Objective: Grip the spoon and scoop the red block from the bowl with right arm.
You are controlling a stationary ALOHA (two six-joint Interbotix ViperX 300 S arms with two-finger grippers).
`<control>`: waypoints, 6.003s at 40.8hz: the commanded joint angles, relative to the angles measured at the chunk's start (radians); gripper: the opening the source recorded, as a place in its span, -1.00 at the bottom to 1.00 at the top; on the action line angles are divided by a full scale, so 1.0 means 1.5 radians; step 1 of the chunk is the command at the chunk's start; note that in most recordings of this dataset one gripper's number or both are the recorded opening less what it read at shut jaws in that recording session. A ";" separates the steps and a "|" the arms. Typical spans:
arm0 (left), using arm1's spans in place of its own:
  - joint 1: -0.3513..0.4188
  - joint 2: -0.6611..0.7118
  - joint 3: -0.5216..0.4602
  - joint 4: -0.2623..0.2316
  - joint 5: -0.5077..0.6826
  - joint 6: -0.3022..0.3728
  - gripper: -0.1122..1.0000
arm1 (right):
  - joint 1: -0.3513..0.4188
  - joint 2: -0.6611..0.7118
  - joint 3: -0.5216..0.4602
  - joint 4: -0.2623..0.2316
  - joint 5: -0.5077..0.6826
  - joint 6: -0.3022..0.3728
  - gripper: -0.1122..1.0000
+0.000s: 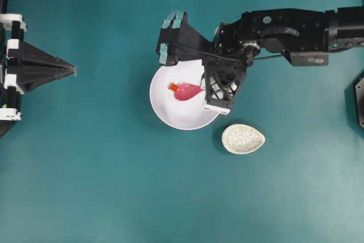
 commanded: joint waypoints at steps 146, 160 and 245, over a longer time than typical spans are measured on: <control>-0.001 0.006 -0.012 0.001 -0.007 -0.008 -0.79 | 0.022 -0.080 0.080 0.012 -0.222 0.138 -0.35; -0.001 0.004 -0.012 0.001 -0.007 -0.012 -0.79 | 0.048 -0.180 0.219 0.009 -0.380 0.136 -0.35; -0.001 -0.007 -0.015 -0.001 -0.014 -0.020 -0.79 | 0.065 -0.411 0.272 -0.007 -0.378 0.129 -0.36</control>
